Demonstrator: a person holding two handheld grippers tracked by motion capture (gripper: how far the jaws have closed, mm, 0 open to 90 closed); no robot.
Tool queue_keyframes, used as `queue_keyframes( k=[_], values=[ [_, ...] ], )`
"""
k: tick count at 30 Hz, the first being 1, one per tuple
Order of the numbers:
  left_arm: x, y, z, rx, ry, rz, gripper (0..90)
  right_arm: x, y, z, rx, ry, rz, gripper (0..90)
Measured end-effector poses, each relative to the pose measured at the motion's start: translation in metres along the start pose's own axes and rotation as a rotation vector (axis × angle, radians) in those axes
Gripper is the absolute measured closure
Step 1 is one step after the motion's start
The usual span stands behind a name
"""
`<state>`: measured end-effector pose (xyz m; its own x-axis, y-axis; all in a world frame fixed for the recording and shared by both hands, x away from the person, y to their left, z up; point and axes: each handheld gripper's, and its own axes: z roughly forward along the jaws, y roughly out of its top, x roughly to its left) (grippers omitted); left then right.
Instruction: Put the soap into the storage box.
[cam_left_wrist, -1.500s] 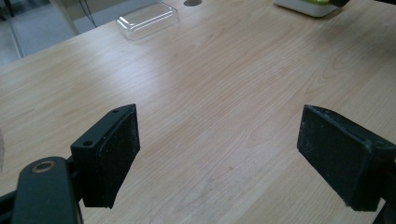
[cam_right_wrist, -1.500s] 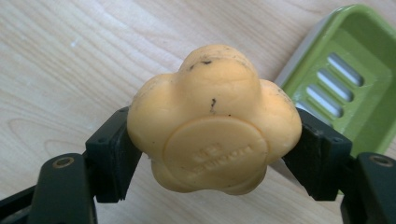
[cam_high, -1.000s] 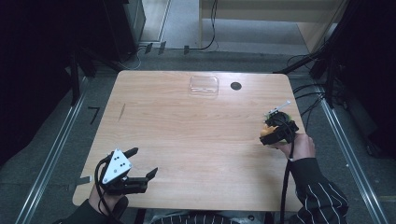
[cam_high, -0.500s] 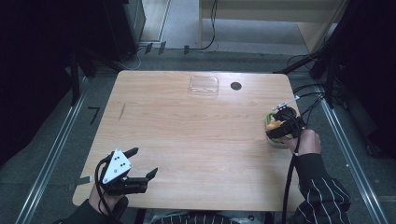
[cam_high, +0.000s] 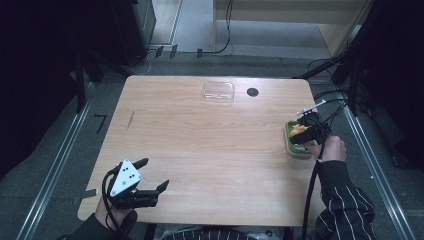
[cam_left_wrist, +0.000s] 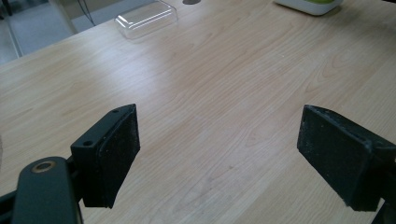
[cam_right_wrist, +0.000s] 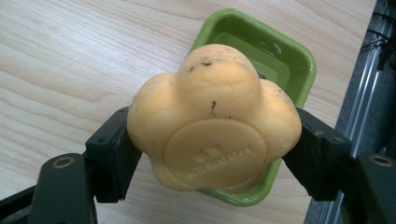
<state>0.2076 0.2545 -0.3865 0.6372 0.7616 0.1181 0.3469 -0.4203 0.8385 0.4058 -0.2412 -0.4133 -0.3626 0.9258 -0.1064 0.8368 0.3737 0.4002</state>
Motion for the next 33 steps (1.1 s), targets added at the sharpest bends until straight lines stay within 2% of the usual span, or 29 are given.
queue_keyframes(
  k=[10,19,33],
  values=[
    [0.0,0.0,0.0,0.002,-0.001,-0.001,13.6,-0.016,0.003,0.015,0.032,0.001,0.035,25.9],
    [0.0,0.0,0.0,0.001,-0.001,0.0,13.6,-0.021,0.009,0.022,0.055,0.001,0.049,25.9],
    [0.0,0.0,0.0,0.001,-0.001,0.001,13.6,-0.024,0.014,0.034,0.112,0.004,0.044,25.8]
  ],
)
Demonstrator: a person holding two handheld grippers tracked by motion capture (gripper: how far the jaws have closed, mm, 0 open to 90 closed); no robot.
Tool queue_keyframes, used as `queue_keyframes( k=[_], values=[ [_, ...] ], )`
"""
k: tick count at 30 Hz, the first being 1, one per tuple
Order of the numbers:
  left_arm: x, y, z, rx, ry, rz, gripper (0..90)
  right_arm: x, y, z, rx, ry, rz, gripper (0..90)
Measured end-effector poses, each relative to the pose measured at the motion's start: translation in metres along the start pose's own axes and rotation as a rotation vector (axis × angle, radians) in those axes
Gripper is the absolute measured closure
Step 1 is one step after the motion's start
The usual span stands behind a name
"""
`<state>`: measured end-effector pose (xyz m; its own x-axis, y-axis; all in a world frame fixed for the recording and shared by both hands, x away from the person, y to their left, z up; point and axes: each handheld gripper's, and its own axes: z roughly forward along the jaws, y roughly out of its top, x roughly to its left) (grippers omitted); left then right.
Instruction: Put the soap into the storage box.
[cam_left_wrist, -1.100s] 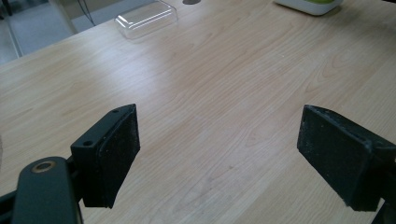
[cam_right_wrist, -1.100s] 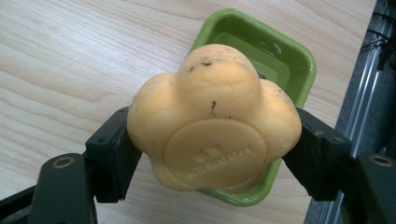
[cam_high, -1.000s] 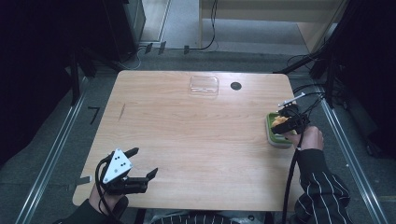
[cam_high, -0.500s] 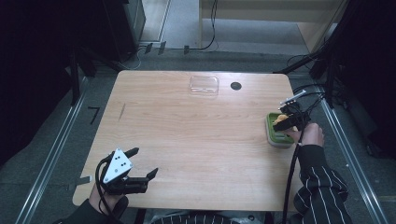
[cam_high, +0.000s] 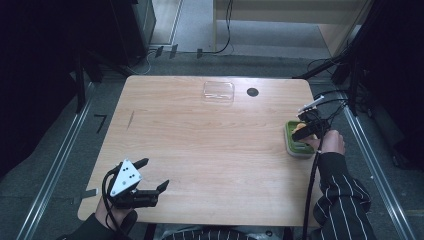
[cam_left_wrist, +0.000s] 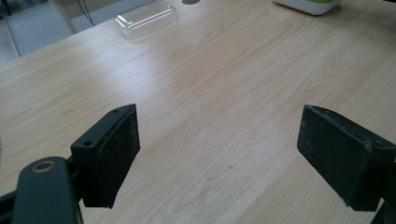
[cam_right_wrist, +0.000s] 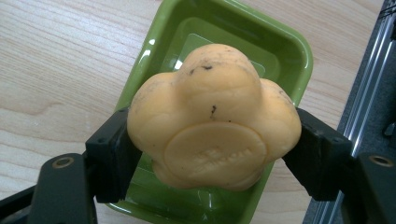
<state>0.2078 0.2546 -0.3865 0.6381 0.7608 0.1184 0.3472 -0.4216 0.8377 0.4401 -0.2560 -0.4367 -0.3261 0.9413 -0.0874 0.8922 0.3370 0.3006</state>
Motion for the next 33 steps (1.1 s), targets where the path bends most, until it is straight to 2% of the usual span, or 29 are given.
queue_keyframes(
  k=[17,33],
  values=[
    [0.0,0.0,0.0,0.0,0.0,0.0,13.6,-0.001,0.0015,0.0071,0.013,0.003,0.0,25.7],
    [0.0,0.0,-0.0002,-0.001,0.001,-0.001,13.6,-0.0006,0.0011,0.0108,0.018,0.003,-0.022,25.7]
  ],
)
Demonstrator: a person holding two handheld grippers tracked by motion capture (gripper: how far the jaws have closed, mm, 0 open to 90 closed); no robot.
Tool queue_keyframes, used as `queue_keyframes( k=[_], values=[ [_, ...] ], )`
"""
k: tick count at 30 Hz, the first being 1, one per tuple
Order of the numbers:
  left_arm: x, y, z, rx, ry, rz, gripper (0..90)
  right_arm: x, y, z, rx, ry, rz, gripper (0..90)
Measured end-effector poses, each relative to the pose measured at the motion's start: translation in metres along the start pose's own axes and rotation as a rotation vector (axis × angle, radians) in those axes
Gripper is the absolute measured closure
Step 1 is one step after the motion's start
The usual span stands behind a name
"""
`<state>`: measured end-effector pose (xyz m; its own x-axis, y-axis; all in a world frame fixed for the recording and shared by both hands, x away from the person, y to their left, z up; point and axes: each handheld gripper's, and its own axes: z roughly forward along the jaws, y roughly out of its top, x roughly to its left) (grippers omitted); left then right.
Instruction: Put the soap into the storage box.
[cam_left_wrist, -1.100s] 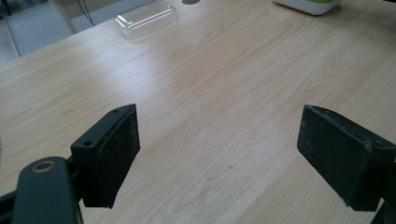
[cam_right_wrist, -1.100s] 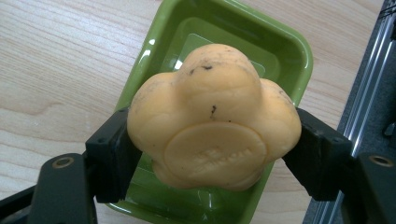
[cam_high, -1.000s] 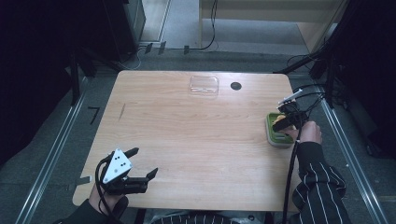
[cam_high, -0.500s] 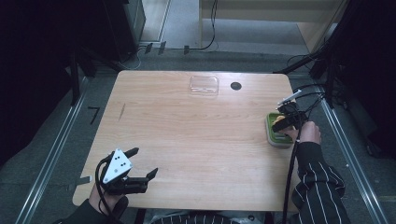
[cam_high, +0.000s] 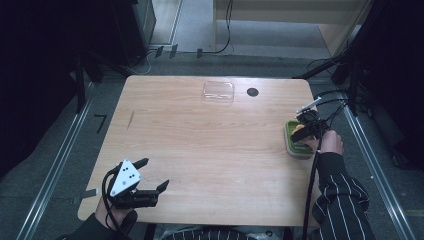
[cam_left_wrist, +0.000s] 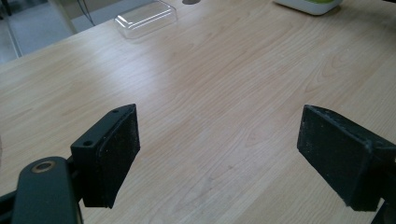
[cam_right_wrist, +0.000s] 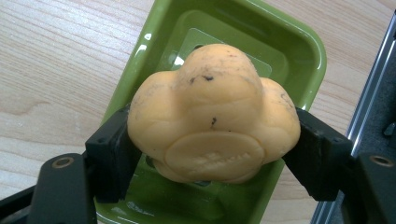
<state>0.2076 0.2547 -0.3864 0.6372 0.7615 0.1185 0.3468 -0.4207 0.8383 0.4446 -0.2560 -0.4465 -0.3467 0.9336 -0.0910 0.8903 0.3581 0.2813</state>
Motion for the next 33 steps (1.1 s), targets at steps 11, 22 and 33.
queue_keyframes(
  k=[11,22,33],
  values=[
    [0.0,0.0,-0.0001,-0.001,0.0,-0.001,13.6,-0.001,-0.0012,0.0004,0.003,0.002,0.007,25.6],
    [-0.0001,0.0001,-0.0001,-0.001,0.001,0.001,13.6,-0.0009,-0.0017,0.0006,0.001,0.01,-0.002,25.6],
    [-0.0003,0.0,-0.0002,-0.003,0.002,-0.001,13.6,-0.0011,-0.0021,0.0022,0.005,0.024,-0.013,25.5]
  ],
)
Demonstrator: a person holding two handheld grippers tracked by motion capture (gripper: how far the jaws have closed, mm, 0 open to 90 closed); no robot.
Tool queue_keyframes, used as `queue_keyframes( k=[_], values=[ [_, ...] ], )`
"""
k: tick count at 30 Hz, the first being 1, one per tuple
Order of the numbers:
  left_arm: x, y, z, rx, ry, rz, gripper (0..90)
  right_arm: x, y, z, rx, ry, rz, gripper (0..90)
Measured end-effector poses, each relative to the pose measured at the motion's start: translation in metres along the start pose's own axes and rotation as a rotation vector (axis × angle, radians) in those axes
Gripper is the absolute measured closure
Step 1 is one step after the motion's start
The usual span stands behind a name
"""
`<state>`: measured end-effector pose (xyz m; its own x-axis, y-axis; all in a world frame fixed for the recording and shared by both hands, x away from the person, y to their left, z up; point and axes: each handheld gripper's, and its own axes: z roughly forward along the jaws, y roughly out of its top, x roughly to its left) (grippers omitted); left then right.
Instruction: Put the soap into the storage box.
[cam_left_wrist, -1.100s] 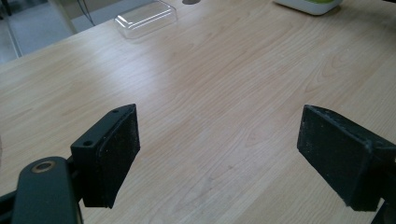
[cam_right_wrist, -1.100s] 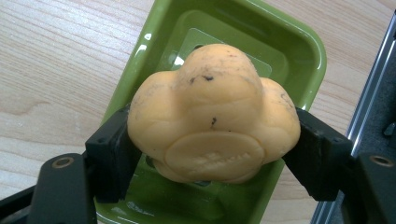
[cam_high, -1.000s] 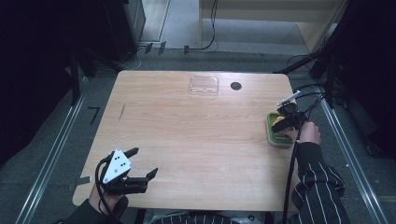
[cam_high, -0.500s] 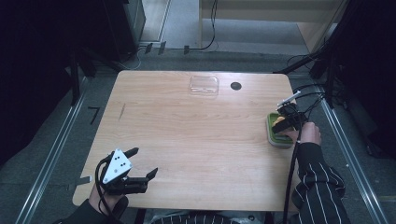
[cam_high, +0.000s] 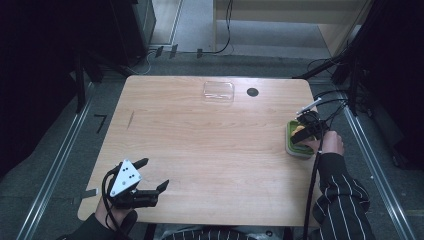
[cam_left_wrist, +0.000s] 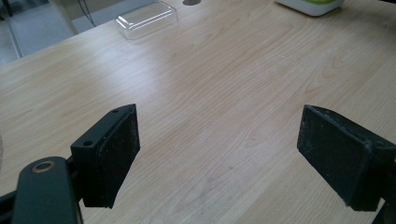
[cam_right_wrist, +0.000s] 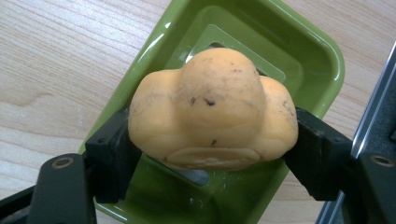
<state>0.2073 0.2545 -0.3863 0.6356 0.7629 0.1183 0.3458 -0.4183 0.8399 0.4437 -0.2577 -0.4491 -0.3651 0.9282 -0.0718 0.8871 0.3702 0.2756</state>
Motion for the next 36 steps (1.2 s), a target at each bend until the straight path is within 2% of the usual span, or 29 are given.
queue_keyframes(
  k=[5,22,33,36],
  values=[
    [0.0,0.0,0.0,0.0,0.0,0.0,13.6,-0.001,-0.001,0.001,0.002,0.007,0.002,25.2],
    [0.0,0.0,0.0,-0.001,0.0,-0.001,13.6,-0.002,-0.001,-0.001,-0.007,-0.01,0.008,22.3],
    [0.0,0.0,0.0,-0.001,0.001,0.0,13.6,-0.002,-0.001,-0.009,-0.012,-0.019,0.003,16.4],
    [0.0,0.0,0.0,-0.001,0.001,-0.002,13.6,-0.001,-0.002,-0.012,-0.008,-0.008,0.007,13.7]
  ],
)
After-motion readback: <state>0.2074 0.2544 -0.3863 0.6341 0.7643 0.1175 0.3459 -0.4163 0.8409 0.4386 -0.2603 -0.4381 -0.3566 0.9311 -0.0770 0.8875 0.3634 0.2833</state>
